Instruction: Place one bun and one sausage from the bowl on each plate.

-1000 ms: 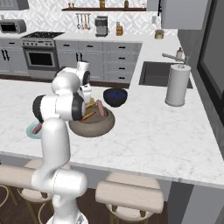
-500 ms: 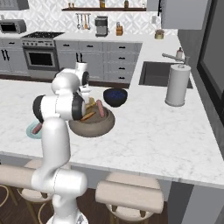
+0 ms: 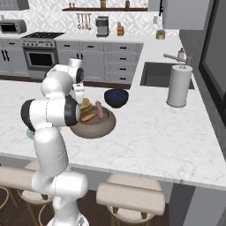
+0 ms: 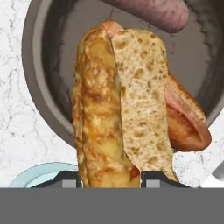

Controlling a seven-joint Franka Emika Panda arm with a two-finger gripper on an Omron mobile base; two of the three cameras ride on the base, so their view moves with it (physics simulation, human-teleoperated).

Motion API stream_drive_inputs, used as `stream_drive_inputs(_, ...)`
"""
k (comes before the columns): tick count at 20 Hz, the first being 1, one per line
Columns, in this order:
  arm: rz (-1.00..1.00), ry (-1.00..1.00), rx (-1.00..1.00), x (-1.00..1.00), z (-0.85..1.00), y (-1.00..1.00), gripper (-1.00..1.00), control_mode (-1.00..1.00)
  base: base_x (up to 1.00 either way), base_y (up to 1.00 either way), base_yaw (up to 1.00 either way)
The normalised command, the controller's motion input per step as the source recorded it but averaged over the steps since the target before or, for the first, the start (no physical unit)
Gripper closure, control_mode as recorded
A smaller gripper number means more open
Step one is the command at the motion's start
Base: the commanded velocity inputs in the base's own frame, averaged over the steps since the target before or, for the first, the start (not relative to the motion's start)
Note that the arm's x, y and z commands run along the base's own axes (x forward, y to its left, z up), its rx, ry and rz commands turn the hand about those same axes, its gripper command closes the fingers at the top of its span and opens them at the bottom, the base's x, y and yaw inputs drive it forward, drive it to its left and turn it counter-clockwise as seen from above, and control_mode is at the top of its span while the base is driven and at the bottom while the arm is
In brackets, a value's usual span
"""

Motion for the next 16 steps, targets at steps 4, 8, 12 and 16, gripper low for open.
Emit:
stream_drive_inputs(4, 0.13, -0.02, 0.0, -1.0, 0.0, 0.94, 1.0, -1.0, 0.0, 0.0, 0.0)
stream_drive_inputs(8, 0.24, -0.07, 0.0, -0.82, 0.0, 1.0, 1.0, -1.0, 0.0, 0.0, 0.0)
stream_drive_inputs(12, 0.19, -0.02, 0.0, -0.03, -0.11, 0.81, 1.0, -1.0, 0.0, 0.0, 0.0)
stream_drive_inputs(16, 0.09, 0.02, 0.0, 0.28, -0.45, 0.54, 1.0, -1.0, 0.0, 0.0, 0.0)
